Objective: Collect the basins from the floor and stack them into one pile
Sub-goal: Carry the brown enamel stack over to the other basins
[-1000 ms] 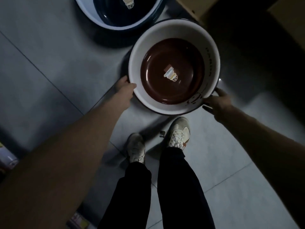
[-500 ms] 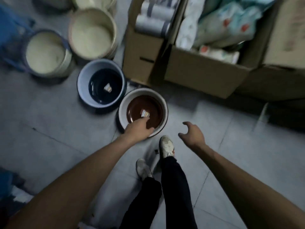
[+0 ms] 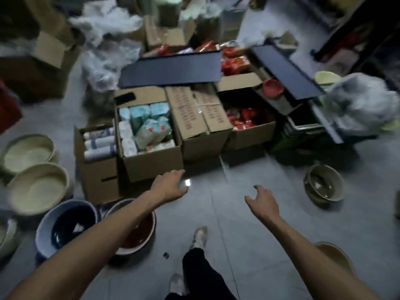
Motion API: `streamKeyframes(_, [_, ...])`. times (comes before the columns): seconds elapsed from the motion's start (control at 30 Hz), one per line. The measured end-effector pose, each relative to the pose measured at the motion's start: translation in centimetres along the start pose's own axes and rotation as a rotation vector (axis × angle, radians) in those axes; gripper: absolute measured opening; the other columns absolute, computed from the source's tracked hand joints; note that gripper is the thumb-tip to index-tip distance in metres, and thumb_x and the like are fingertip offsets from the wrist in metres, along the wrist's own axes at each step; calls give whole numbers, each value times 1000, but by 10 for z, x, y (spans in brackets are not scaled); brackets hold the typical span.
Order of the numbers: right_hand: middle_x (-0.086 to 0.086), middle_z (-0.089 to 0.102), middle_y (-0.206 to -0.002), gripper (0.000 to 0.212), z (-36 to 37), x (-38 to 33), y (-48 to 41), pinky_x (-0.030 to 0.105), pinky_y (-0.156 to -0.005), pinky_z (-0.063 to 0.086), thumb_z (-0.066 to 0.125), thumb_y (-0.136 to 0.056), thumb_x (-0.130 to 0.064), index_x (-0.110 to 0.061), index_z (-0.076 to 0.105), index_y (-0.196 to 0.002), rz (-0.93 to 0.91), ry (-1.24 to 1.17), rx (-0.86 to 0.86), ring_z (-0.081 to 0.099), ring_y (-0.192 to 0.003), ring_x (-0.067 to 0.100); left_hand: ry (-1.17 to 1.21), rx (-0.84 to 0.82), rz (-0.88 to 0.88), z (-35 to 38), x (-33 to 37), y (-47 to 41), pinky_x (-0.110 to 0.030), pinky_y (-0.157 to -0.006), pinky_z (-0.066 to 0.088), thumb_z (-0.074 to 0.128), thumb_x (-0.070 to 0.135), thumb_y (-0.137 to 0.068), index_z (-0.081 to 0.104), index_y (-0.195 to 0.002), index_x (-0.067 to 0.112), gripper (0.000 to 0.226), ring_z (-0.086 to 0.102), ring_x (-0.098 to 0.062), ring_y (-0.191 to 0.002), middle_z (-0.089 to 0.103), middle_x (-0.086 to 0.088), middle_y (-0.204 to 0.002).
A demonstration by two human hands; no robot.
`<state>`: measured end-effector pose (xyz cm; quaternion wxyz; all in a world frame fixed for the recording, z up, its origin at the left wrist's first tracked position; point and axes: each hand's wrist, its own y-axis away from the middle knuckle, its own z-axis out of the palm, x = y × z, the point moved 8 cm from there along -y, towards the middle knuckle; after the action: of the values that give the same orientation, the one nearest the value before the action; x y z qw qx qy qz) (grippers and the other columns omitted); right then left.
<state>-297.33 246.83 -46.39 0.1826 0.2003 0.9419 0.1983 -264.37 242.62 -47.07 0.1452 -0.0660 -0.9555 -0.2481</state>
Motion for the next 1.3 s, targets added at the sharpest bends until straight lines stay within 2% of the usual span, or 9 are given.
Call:
streamKeyframes(0.17, [16, 50, -144, 68, -83, 119, 54, 44, -102, 45, 62, -91, -50, -22, 43, -150, 179, -85, 153, 53, -128, 36, -186, 16, 255, -27, 130, 12, -45, -105, 44, 53, 57, -94, 32, -158, 26, 75, 51, -28, -136, 45, -3, -157])
streamKeyframes(0.33, [16, 50, -143, 72, -125, 226, 100, 44, -104, 44, 64, -88, -55, -22, 43, -149, 314, -181, 257, 51, -129, 36, -250, 21, 413, -34, 250, 11, -46, -112, 41, 55, 57, -93, 31, -159, 28, 76, 50, -24, -136, 44, -1, -157])
streamKeyframes(0.57, [18, 50, -142, 79, -135, 363, 125, 43, -104, 45, 66, -82, -61, -20, 45, -147, 461, -339, 283, 50, -129, 38, -425, 1, 598, 1, 416, 4, -60, -122, 21, 53, 58, -96, 26, -159, 30, 74, 30, -26, -151, 31, -1, -165])
streamKeyframes(0.73, [11, 57, -139, 90, -127, 478, 104, 44, -100, 49, 39, -63, -78, -25, 55, -134, 554, -371, 297, 55, -124, 34, -553, -25, 712, 41, 537, -14, -66, -120, 19, 55, 56, -95, 26, -159, 30, 75, 26, -29, -152, 30, -4, -165])
streamKeyframes(0.83, [8, 58, -139, 82, -127, 530, 87, 43, -103, 48, 42, -68, -74, -26, 57, -133, 570, -372, 267, 55, -126, 32, -603, -29, 754, 62, 602, -30, -67, -121, 16, 56, 56, -94, 26, -159, 30, 76, 23, -30, -153, 28, -6, -165])
streamKeyframes(0.93, [12, 48, -152, 82, -125, 566, 79, 45, -113, 40, 56, -81, -64, -20, 46, -150, 581, -459, 225, 44, -139, 34, -656, -81, 813, 89, 654, -39, -67, -121, 15, 56, 60, -91, 25, -160, 30, 81, 19, -32, -154, 25, -7, -165])
streamKeyframes(1.03, [10, 53, -147, 87, -117, 602, 69, 45, -106, 47, 49, -72, -71, -24, 51, -145, 628, -530, 274, 50, -133, 31, -759, -133, 892, 116, 698, -56, -64, -117, 21, 54, 66, -89, 24, -160, 31, 84, 22, -33, -151, 27, -7, -164])
streamKeyframes(1.17, [9, 61, -136, 63, -141, 617, 71, 39, -96, 52, 70, -84, -49, -21, 56, -139, 725, -546, 265, 60, -122, 32, -847, -229, 943, 152, 754, -88, -61, -118, 21, 54, 65, -91, 22, -161, 31, 84, 22, -33, -152, 24, -7, -166])
streamKeyframes(1.3, [4, 70, -117, 59, -105, 672, 46, 38, -82, 57, 61, -80, -60, -30, 57, -130, 868, -581, 207, 68, -104, 29, -941, -325, 1011, 199, 808, -131, -59, -118, 23, 53, 66, -91, 24, -160, 30, 83, 27, -32, -150, 28, -7, -165])
